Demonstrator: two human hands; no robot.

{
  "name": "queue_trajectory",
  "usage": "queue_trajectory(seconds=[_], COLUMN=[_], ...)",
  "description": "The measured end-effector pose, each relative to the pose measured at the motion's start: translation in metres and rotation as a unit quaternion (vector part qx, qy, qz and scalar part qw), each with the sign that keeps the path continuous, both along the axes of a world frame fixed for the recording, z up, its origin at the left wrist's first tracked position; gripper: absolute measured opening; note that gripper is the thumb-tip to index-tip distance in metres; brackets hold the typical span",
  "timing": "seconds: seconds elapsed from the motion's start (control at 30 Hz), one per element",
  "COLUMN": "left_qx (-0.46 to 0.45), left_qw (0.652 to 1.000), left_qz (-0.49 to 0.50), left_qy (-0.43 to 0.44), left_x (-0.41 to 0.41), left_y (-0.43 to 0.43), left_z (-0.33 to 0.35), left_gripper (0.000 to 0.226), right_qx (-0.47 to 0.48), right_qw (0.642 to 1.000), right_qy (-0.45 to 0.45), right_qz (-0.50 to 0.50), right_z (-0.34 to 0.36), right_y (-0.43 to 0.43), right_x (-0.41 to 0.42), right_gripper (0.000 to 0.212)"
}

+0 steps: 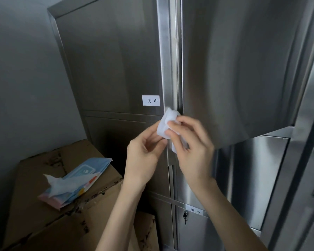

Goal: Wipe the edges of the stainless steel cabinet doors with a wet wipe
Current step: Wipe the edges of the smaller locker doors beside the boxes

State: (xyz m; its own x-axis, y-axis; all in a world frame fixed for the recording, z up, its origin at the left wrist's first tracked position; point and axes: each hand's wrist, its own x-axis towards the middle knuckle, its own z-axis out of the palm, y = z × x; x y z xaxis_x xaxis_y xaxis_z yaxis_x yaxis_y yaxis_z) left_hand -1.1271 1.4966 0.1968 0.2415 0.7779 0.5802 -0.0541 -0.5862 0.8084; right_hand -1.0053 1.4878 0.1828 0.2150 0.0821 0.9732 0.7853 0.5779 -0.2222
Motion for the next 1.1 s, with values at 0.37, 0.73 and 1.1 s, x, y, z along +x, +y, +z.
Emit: queue_trajectory(seconds=[0.37, 0.73, 1.1], left_qx=[-0.016, -0.029, 0.037], left_qw=[0.999, 0.999, 0.999], left_qz=[0.040, 0.012, -0.022], left_qy=[0.020, -0.026, 0.000], left_x=[0.003, 0.007, 0.000], left_y=[-0.009, -0.010, 0.024], left_z=[-0.013, -0.022, 0.101], left_gripper=[0.052, 0.062, 0.037], right_qx=[0.053, -0.009, -0.055], right_qw=[0.998, 0.999, 0.997], right_qy=[0.029, 0.018, 0.062], right_qz=[0.010, 0.037, 0.006], right_z=[0.039, 0.051, -0.041], right_y=[0.010, -0.004, -0.005], right_x=[-0.002, 0.006, -0.005], right_gripper=[0.006, 0.007, 0.006])
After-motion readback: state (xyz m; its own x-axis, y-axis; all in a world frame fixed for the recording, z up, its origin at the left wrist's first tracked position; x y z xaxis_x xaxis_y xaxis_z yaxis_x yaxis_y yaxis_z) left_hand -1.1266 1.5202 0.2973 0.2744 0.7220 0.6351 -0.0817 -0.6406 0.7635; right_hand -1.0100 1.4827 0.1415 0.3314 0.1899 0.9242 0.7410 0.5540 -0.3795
